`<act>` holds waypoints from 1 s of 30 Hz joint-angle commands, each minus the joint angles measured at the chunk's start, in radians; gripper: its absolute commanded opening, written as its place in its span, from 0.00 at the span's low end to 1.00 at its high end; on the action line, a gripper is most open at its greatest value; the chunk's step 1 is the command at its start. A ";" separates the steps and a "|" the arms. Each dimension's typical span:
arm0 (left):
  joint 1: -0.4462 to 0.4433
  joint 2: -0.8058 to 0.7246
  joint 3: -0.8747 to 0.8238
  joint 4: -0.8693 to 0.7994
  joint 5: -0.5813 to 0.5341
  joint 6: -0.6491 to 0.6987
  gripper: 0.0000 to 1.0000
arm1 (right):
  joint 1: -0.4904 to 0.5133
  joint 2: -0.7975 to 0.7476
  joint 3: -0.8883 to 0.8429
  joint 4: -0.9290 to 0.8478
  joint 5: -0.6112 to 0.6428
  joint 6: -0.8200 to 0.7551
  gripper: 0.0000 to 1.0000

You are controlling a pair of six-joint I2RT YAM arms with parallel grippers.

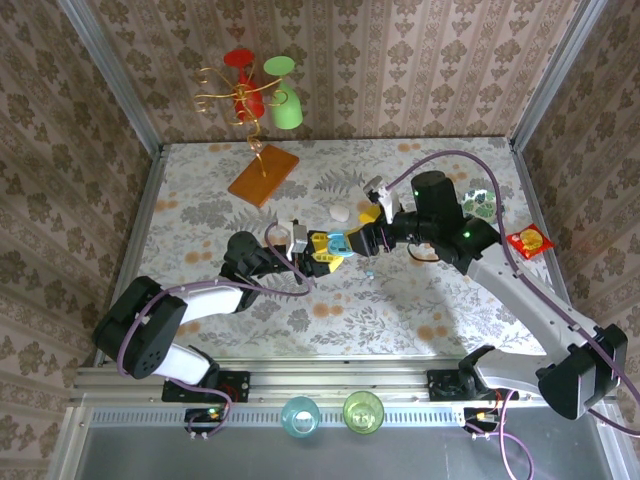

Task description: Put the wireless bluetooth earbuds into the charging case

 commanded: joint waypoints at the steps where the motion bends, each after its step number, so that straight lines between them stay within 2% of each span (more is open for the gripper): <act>1: -0.003 -0.024 0.009 0.038 0.001 -0.015 0.20 | -0.006 -0.027 -0.022 0.023 -0.031 -0.023 0.72; 5: -0.004 -0.024 0.014 0.038 0.006 -0.022 0.20 | -0.005 -0.021 -0.022 0.029 -0.019 -0.015 0.68; 13: -0.009 -0.027 0.027 0.038 0.028 -0.041 0.20 | 0.009 0.008 -0.016 0.030 -0.054 -0.066 0.37; 16: -0.010 -0.028 0.032 0.040 0.030 -0.044 0.20 | 0.018 0.012 -0.023 0.032 -0.082 -0.096 0.33; 23: -0.017 -0.033 0.039 0.040 0.028 -0.052 0.20 | 0.025 0.025 -0.028 0.035 -0.094 -0.133 0.13; 27: -0.016 -0.031 0.039 0.038 0.012 -0.055 0.22 | 0.036 0.014 -0.031 0.034 -0.058 -0.158 0.04; 30: -0.016 -0.020 0.037 0.038 -0.013 -0.053 0.28 | 0.053 -0.016 -0.052 0.066 0.004 -0.166 0.00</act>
